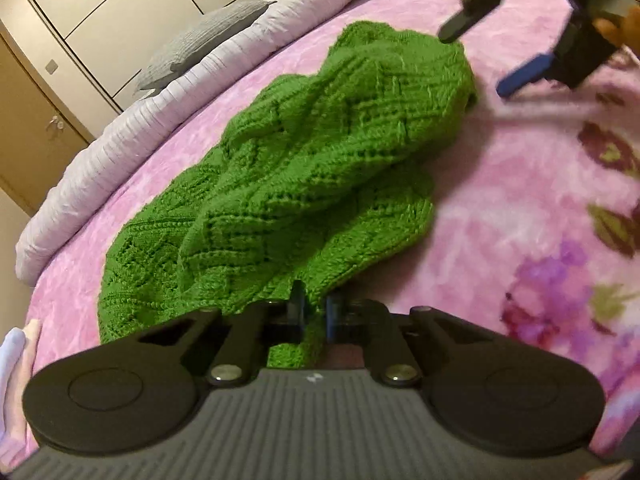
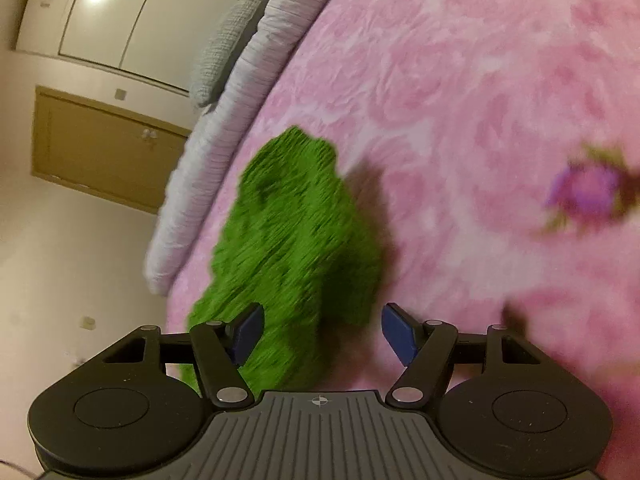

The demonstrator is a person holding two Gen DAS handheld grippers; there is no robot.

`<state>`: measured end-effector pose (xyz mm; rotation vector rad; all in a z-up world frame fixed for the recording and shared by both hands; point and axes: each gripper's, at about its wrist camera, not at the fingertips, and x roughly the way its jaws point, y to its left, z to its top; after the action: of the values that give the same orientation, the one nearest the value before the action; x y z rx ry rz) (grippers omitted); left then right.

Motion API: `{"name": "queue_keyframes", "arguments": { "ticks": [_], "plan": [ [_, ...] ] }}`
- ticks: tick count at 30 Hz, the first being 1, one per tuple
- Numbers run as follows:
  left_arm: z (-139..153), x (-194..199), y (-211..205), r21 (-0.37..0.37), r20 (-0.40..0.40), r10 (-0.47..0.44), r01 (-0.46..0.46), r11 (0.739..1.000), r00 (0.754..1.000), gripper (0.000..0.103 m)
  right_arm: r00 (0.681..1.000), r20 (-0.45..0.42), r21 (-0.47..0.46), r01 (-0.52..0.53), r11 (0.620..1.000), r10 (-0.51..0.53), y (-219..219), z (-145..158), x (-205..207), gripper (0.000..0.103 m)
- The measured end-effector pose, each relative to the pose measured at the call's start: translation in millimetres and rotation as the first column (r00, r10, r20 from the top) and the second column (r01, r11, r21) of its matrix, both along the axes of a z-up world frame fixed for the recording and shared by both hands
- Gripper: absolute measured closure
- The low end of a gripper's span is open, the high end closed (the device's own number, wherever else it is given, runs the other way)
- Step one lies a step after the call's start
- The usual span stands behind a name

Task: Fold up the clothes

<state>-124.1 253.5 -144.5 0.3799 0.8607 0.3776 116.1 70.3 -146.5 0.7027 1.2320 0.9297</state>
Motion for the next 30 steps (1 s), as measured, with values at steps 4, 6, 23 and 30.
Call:
{"name": "queue_keyframes", "arguments": {
  "ticks": [4, 6, 23, 30],
  "plan": [
    [39.2, -18.5, -11.2, -0.108, 0.06, -0.041, 0.047, 0.993, 0.997, 0.099, 0.997, -0.044, 0.006, -0.055, 0.998, 0.055, -10.3, 0.5, -27.5, 0.034],
    [63.9, -34.6, -25.1, -0.185, 0.116, -0.082, 0.102, 0.977, 0.99, 0.099, 0.995, -0.072, 0.026, -0.074, 0.997, 0.075, -13.9, -0.7, -42.2, 0.034],
    [-4.5, -91.2, -7.1, 0.085, -0.073, -0.122, 0.128, 0.988, 0.99, 0.072, 0.997, -0.055, -0.016, -0.047, 0.999, 0.046, -21.8, -3.6, -82.9, 0.033],
    [-24.4, -86.5, 9.6, 0.189, -0.095, -0.177, 0.192, 0.963, 0.98, 0.075, 0.999, -0.022, -0.033, -0.047, 0.998, 0.046, -11.7, -2.6, -89.0, 0.034]
  ]
}}
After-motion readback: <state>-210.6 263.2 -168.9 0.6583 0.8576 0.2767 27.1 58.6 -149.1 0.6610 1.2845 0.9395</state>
